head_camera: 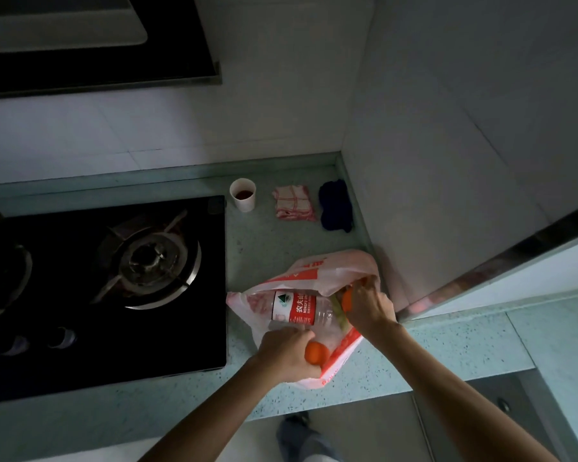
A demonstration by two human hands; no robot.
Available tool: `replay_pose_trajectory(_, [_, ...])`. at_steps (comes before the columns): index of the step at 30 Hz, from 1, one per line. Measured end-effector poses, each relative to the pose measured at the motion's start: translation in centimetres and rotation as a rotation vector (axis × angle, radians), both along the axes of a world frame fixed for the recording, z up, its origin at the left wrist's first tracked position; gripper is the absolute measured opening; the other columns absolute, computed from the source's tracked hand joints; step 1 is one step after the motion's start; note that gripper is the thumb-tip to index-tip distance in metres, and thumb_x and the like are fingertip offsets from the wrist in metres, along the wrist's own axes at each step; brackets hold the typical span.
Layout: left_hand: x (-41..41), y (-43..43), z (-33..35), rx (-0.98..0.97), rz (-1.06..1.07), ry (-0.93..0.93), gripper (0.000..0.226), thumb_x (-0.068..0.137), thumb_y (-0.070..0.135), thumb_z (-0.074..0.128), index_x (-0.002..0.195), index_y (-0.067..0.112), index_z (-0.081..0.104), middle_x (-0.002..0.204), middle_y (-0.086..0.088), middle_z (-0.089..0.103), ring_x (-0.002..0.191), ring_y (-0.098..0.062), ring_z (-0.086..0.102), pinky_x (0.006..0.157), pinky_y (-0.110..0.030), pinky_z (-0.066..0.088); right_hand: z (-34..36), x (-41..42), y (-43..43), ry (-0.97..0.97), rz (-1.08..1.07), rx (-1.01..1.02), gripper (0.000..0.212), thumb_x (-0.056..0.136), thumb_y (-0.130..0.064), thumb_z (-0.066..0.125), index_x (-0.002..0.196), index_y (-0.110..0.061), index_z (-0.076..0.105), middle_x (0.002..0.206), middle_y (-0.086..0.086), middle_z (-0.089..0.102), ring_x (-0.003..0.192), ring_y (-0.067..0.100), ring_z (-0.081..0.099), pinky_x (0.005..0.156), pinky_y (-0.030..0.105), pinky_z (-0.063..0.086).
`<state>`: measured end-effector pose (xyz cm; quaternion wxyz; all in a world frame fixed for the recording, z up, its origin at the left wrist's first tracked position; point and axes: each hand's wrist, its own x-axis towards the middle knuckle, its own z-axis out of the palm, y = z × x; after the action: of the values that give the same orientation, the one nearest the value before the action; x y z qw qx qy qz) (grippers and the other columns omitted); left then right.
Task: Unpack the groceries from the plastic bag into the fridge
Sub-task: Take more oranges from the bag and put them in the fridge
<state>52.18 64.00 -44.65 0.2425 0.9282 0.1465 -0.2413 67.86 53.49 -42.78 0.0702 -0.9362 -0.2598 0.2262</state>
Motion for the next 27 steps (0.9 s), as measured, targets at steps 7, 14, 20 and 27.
replay_pose_trajectory(7, [1.0, -0.4, -0.3, -0.122, 0.125, -0.019, 0.06, 0.071, 0.051, 0.076, 0.122, 0.029, 0.052, 0.123, 0.004, 0.058, 0.11, -0.021, 0.059, 0.094, -0.035, 0.046, -1.7, 0.0, -1.6, -0.04, 0.083, -0.206, 0.057, 0.089, -0.017, 0.065, 0.138, -0.009, 0.038, 0.135, 0.011, 0.047, 0.109, 0.03, 0.063, 0.092, 0.042, 0.054])
replay_pose_trajectory(14, [-0.2, 3.4, -0.3, -0.391, 0.593, -0.186, 0.101, 0.041, 0.064, 0.082, 0.131, 0.027, 0.054, 0.126, 0.008, 0.057, 0.106, -0.012, 0.059, 0.093, -0.035, 0.053, -0.7, 1.6, -4.0, 0.113, 0.131, 0.09, 0.088, 0.066, -0.05, 0.082, 0.134, -0.017, 0.036, 0.121, 0.003, 0.062, 0.1, 0.026, 0.066, 0.082, 0.032, 0.057])
replay_pose_trajectory(20, [-1.7, 5.2, 2.5, -0.613, 0.826, -0.301, 0.088, 0.04, 0.062, 0.083, 0.116, 0.025, 0.059, 0.112, 0.008, 0.065, 0.098, -0.009, 0.065, 0.078, -0.026, 0.056, 2.5, 0.0, -0.6, 0.218, 0.093, 0.293, 0.098, 0.051, -0.062, 0.084, 0.127, -0.029, 0.032, 0.124, 0.0, 0.055, 0.104, 0.021, 0.056, 0.085, 0.041, 0.055])
replay_pose_trajectory(27, [-7.7, 6.5, 4.9, -0.656, 1.131, -0.509, 0.074, 0.043, 0.047, 0.084, 0.108, 0.031, 0.053, 0.111, 0.002, 0.064, 0.097, -0.012, 0.065, 0.079, -0.03, 0.057, 4.9, -3.3, 5.0, 0.343, 0.182, 0.37, 0.087, 0.058, -0.056, 0.084, 0.125, -0.028, 0.036, 0.112, -0.003, 0.053, 0.098, 0.02, 0.053, 0.08, 0.035, 0.049])
